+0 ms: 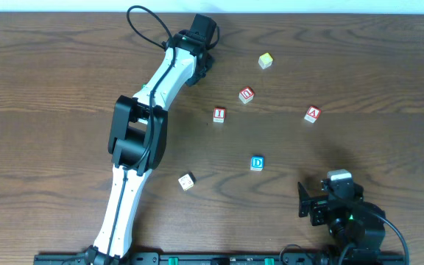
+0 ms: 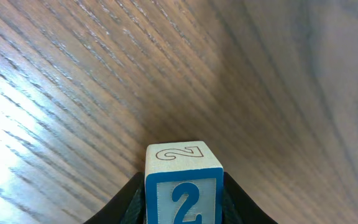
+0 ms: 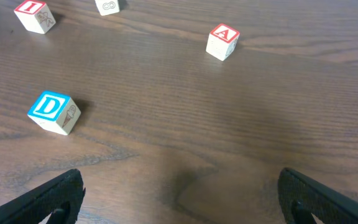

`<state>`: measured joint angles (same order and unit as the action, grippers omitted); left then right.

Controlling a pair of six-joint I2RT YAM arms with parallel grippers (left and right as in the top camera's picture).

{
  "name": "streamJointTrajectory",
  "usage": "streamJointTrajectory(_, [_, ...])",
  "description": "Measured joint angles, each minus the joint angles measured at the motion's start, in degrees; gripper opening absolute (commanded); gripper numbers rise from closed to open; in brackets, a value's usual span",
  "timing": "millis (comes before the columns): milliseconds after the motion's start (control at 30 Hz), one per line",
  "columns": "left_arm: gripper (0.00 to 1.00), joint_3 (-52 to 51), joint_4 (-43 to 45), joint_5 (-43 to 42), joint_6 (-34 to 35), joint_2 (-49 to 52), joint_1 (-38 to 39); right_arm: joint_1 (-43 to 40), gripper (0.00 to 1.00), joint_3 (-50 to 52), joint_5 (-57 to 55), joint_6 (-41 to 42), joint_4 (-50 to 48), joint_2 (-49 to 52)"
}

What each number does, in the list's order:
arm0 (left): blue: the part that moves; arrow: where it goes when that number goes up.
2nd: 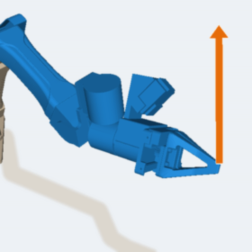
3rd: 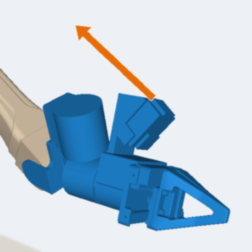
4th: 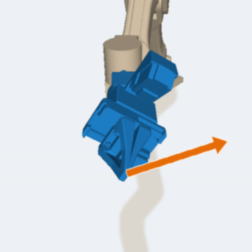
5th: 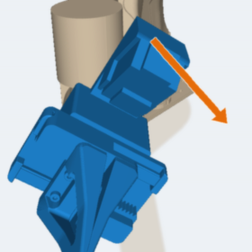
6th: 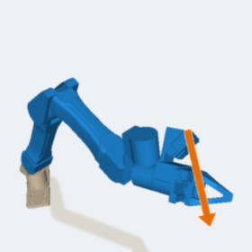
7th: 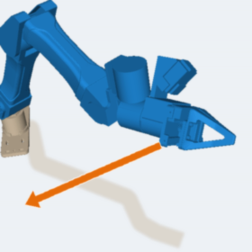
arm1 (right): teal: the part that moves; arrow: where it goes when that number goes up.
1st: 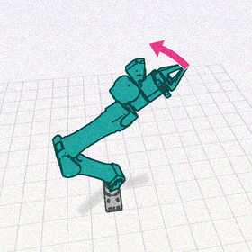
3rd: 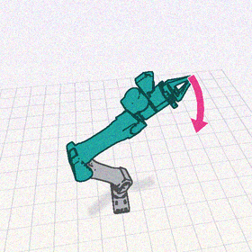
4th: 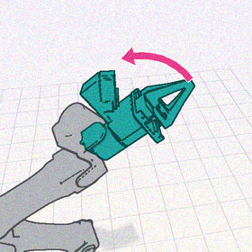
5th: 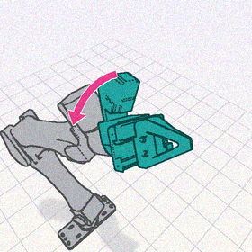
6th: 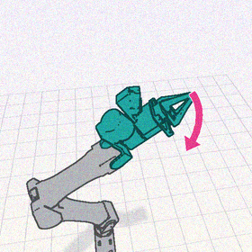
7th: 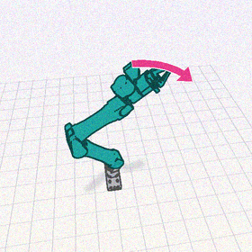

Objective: Spell out Ai2
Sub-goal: 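Move the left gripper to the blue 2 block and grasp it, then carry the blue 2 block and place it right of the I block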

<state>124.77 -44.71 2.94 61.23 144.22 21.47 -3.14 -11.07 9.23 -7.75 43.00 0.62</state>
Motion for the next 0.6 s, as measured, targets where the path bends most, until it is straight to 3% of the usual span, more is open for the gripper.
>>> streamJointTrajectory(167, [0.06,1.9,-5.3,-1.3,-4.4,0.0,-0.1,0.0,0.99,0.0,0.0,0.0,0.0,0.0])
streamJointTrajectory(367, [0.06,7.8,-18.1,-1.9,-10.8,-0.3,0.6,0.0,0.99,0.0,0.0,0.0,0.0,0.0])
streamJointTrajectory(600, [0.06,8.8,-23.6,-2.0,-17.4,-2.6,8.6,0.0,0.99,0.0,0.0,0.0,0.0,0.0])
